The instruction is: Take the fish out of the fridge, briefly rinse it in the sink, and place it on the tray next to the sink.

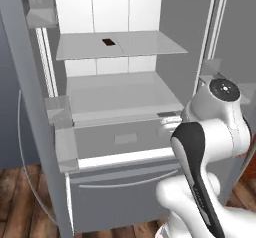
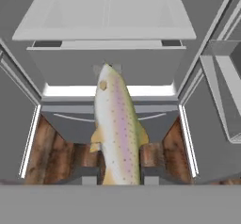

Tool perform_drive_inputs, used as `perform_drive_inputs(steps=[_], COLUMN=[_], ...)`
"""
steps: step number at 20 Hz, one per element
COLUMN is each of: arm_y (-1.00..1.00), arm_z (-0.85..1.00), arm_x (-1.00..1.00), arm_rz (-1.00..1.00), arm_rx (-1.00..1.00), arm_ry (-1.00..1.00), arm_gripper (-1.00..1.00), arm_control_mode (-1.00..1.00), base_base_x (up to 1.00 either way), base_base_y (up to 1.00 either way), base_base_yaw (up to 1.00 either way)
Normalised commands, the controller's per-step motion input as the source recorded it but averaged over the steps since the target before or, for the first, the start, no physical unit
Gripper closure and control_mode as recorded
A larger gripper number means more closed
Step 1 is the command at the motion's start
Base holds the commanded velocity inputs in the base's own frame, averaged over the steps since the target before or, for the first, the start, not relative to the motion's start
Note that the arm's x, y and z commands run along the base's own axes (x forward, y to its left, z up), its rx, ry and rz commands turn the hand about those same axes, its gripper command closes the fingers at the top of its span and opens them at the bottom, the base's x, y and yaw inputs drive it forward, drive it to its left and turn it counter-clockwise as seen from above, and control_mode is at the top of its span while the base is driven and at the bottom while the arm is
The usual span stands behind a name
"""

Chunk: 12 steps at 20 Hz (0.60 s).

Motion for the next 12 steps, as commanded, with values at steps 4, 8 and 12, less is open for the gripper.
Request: perform_drive_inputs(steps=[4,8,12], arm_y=[0.00,0.00,0.00], arm_z=[0.00,0.00,0.00], arm_x=[0.00,0.00,0.00], arm_rz=[0.00,0.00,0.00], arm_rx=[0.00,0.00,0.00], arm_ry=[0.00,0.00,0.00], arm_gripper=[1.00,1.00,1.00], arm_control_mode=[1.00,1.00,1.00], base_base_x=[-1.00,-1.00,-0.99], base_base_y=[0.00,0.00,0.20], base_base_yaw=[-0.02,-0.52,-0.75])
